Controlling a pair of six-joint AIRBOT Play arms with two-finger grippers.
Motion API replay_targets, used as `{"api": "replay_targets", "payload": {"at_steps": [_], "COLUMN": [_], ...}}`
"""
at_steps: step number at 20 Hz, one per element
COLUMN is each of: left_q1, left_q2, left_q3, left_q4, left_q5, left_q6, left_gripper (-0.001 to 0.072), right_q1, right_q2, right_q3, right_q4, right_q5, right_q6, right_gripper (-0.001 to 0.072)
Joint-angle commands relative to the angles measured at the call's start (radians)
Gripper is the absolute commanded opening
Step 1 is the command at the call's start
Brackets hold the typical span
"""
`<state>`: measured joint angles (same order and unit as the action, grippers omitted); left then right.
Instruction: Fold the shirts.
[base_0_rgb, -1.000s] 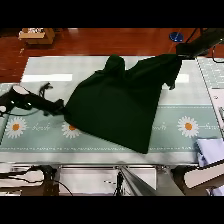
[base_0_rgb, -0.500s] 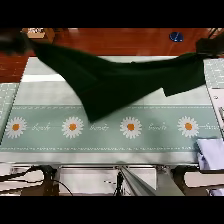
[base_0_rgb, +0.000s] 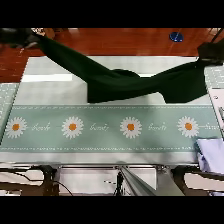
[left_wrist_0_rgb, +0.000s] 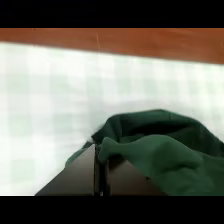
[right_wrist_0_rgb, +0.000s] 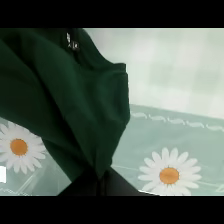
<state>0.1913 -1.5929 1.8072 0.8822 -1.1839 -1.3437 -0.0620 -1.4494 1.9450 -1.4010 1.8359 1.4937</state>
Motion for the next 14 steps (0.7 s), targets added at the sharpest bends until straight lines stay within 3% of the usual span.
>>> {"api": "replay_targets", "payload": {"at_steps": [1, 4, 7, 8, 9, 10, 11, 14], "left_q1": [-0.055, -0.109, -0.164, -0.175, -0.178, -0.174, -0.158, -0.07], "left_q2": [-0.09, -0.169, -0.239, -0.253, -0.258, -0.256, -0.247, -0.199], "left_q3": [0.005, 0.005, 0.005, 0.005, 0.005, 0.006, 0.006, 0.006], "left_q4": [-0.001, -0.001, -0.001, -0.001, -0.001, 0.0, 0.0, 0.0], "left_q5": [-0.028, -0.024, -0.026, -0.026, -0.026, -0.028, -0.039, -0.149], "left_q6": [-0.004, -0.004, -0.003, -0.003, -0.003, -0.003, -0.004, -0.005], "left_gripper": [0.0019, 0.0019, 0.0032, 0.0162, 0.037, 0.0507, 0.0572, 0.0576], "right_q1": [0.009, 0.009, 0.009, 0.009, 0.009, 0.009, 0.009, 0.009], "right_q2": [0.004, 0.004, 0.004, 0.002, -0.002, -0.004, -0.004, -0.004], "right_q3": [-0.122, -0.241, -0.335, -0.351, -0.356, -0.356, -0.356, -0.356], "right_q4": [-0.13, -0.253, -0.257, -0.253, -0.253, -0.251, -0.249, -0.249], "right_q5": [-0.056, -0.185, -0.301, -0.327, -0.341, -0.355, -0.364, -0.363], "right_q6": [0.001, -0.001, 0.02, 0.027, 0.033, 0.032, 0.032, 0.032], "right_gripper": [0.0029, 0.0029, 0.0029, 0.0029, 0.0029, 0.0029, 0.0029, 0.0029]}}
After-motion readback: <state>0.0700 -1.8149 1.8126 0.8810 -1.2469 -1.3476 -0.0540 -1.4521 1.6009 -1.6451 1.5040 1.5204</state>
